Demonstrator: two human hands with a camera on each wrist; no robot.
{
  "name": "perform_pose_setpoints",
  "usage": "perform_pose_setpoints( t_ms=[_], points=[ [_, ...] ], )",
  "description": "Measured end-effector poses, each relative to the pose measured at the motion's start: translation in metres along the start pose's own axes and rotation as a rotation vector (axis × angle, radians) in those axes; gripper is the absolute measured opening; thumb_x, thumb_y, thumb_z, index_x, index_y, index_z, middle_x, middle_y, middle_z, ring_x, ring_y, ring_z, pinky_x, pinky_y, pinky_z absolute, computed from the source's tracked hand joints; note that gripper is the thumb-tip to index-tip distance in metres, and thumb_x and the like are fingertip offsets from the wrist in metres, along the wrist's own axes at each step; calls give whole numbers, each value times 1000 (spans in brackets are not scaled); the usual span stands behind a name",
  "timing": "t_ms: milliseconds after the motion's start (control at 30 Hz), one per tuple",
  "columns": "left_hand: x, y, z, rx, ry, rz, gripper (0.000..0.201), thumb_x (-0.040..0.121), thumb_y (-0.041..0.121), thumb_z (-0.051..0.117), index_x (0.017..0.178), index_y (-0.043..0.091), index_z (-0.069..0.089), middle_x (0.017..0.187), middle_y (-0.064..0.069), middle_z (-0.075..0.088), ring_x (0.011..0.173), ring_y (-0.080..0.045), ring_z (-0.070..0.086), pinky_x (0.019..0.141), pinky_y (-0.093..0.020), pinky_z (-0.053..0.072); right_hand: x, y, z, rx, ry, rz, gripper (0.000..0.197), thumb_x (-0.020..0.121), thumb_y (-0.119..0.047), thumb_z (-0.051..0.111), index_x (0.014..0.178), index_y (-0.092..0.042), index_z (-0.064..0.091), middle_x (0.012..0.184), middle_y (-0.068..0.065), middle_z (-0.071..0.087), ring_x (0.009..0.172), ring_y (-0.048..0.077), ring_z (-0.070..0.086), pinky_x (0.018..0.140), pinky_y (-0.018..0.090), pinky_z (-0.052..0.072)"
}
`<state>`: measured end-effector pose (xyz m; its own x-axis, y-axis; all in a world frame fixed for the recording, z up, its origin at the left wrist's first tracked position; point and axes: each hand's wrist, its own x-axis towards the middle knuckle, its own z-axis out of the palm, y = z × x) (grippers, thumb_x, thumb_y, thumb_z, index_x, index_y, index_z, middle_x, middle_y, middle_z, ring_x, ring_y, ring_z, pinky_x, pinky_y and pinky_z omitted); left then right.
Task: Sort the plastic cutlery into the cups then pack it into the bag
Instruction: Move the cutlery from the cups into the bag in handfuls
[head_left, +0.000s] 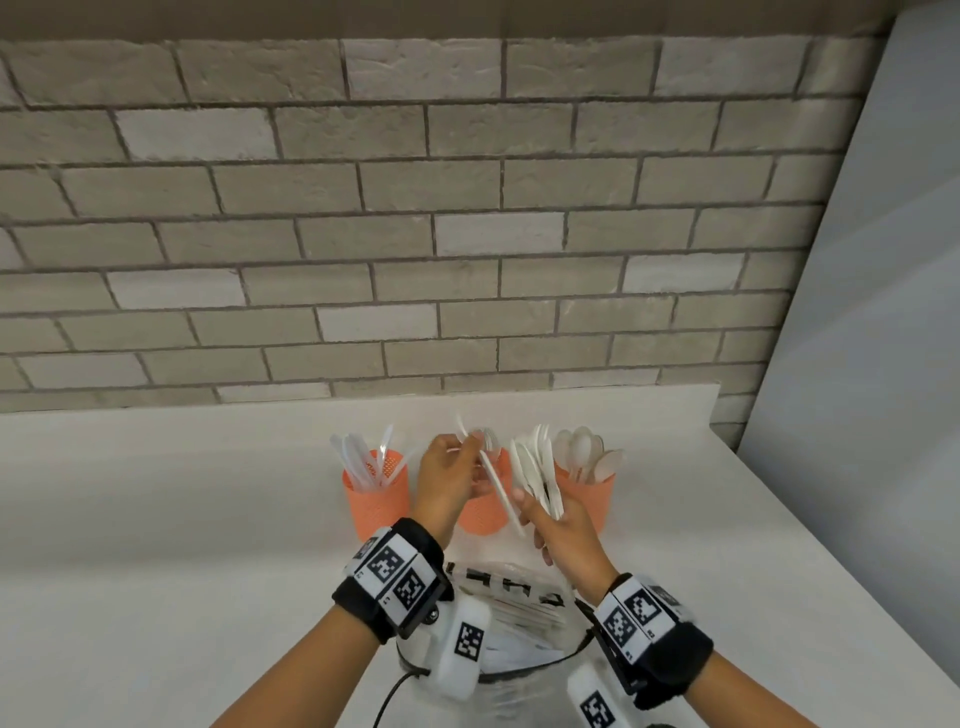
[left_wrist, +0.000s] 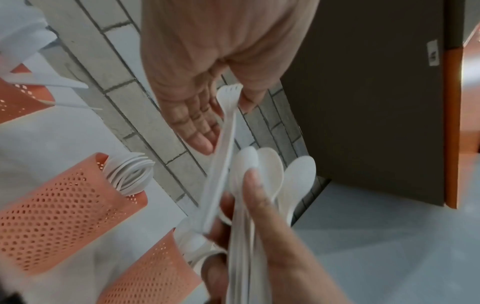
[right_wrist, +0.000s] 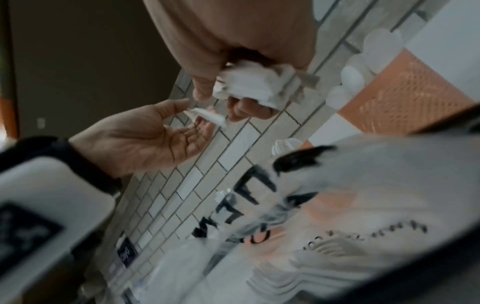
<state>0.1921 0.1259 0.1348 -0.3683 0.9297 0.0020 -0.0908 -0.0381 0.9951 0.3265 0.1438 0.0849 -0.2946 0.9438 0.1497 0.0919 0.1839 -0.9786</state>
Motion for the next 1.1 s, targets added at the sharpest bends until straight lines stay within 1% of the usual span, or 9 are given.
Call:
perform_pose_setpoints(
  t_ms=[167,300,400,567,633,700,867,967,1100],
  points=[
    [3,10,-6,-69,105,-26,13,97,16,39,86,13,45,54,3,32,34,-3,34,37,-16,31,-5,2,-12,-605,144,-109,27,93,-23,51,118,-13,52,96,3,66,81,19,61,61,26,41],
    [-11,9,-2,96,67,65,32,93,18,53,62,20,46,37,14,32,34,-2,28,37,-15,23,-6,-8,-18,-927,203,-191,29,94,-23,47,122,-14,45,105,0,63,88,20,63,61,23,33],
    [-20,4,3,100,30,112,13,90,16,58,78,13,60,33,17,39,31,1,36,36,-8,26,-5,-12,-20,-1037,196,-192,35,95,-27,47,127,-14,42,110,3,63,94,23,63,62,25,34],
    [-25,0,13,52,41,124,7,85,14,65,85,7,66,55,11,57,44,6,51,43,-5,35,-3,-12,-19,-1139,217,-256,38,72,-21,78,104,-9,60,80,8,68,63,23,66,45,26,36],
    [-24,-1,16,72,48,125,9,83,14,68,82,6,65,73,-3,65,64,-4,60,58,-14,46,-3,-13,-17,-1209,211,-281,51,42,-19,93,83,-13,64,58,0,61,40,14,57,30,21,31],
    [-22,-3,18,121,51,139,9,82,13,68,79,6,64,82,-10,66,75,-17,61,70,-26,49,-3,-14,-16,-1211,218,-284,55,34,-18,94,80,-14,64,54,-2,59,36,12,54,28,19,31],
    [-17,2,21,128,179,243,12,89,12,57,79,15,50,76,0,56,72,-16,54,66,-24,43,-6,-14,-21,-1151,161,-206,38,91,-20,56,127,-13,45,109,6,63,89,25,65,60,28,38],
    [-16,3,22,61,151,198,10,88,16,60,93,10,53,85,-4,60,78,-18,59,72,-27,47,-5,-14,-20,-1106,176,-214,39,93,-19,52,130,-12,43,111,8,62,92,26,64,62,28,37],
    [-16,-2,23,16,61,111,20,85,15,65,102,5,61,92,-13,66,77,-18,62,59,-22,45,-3,-17,-17,-1127,153,-208,39,95,-19,46,133,-13,37,117,6,59,98,24,62,67,28,38]
  ],
)
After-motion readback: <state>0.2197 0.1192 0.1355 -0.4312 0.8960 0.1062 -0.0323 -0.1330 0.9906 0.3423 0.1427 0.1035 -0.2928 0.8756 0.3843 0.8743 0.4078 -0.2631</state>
